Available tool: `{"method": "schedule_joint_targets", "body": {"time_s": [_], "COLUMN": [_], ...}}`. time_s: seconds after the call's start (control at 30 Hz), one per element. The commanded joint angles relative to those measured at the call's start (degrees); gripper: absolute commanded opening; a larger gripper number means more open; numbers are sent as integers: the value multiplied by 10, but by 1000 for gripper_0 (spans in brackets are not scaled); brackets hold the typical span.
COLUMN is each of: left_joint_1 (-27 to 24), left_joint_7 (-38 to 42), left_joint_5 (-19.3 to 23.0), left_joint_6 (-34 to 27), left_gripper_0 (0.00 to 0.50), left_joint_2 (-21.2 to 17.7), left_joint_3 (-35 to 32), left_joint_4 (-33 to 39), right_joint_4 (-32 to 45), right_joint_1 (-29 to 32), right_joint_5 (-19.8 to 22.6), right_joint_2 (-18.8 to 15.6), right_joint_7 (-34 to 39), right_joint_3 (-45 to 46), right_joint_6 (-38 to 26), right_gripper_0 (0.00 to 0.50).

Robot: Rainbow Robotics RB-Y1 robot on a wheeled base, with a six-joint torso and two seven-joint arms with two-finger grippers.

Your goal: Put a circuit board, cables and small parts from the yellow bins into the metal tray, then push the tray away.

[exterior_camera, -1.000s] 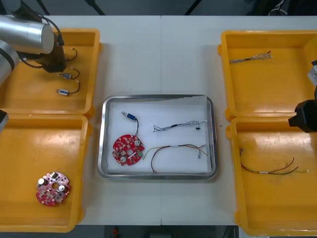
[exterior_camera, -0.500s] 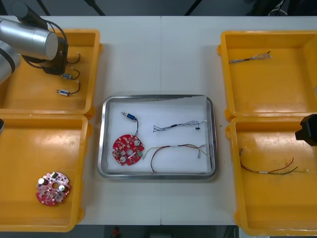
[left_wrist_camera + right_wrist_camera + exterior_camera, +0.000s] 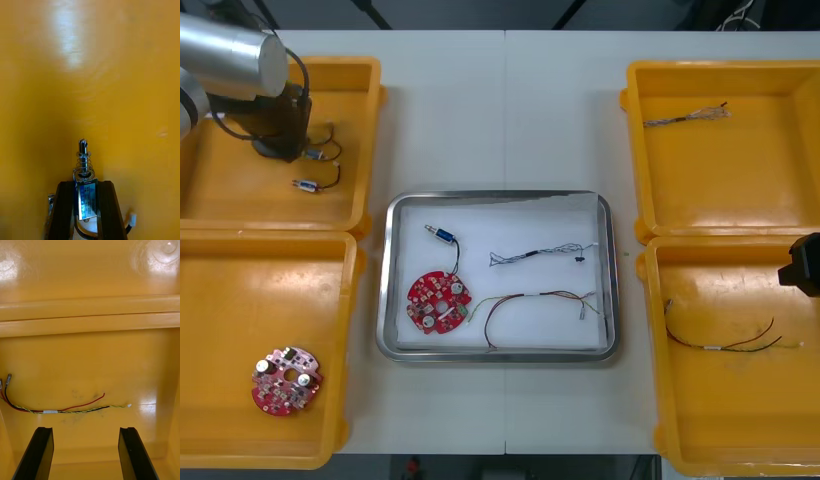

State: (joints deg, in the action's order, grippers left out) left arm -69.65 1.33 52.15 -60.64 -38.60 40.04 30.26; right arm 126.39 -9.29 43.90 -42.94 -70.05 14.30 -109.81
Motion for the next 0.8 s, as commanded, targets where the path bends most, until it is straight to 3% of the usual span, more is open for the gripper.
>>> {"method": "schedule_joint_targets", "body": {"time_s": [0.03, 0.4, 0.57, 0.8], "left_joint_1": [11, 9, 9, 10], "left_joint_7": [-97, -148, -141, -43], "left_joint_5": [-7, -28, -7, 31], "left_joint_6": [-101, -236, -281, -333], "left_gripper_0": [0, 0, 0, 0], "left_joint_2": [-46, -117, -133, -137], "left_joint_3": [-66, -124, -130, -130], "left_joint_4": [66, 211, 256, 343], "right_joint_4": [18, 18, 18, 18], "right_joint_1": [7, 7, 7, 7], "right_joint_5": [-4, -4, -4, -4], "right_joint_2": [4, 4, 4, 4], "right_joint_7": [15, 15, 15, 15], "right_joint_3": [18, 18, 18, 18], "right_joint_6": [-2, -2, -2, -2], "right_gripper_0": [500, 500, 500, 500]}}
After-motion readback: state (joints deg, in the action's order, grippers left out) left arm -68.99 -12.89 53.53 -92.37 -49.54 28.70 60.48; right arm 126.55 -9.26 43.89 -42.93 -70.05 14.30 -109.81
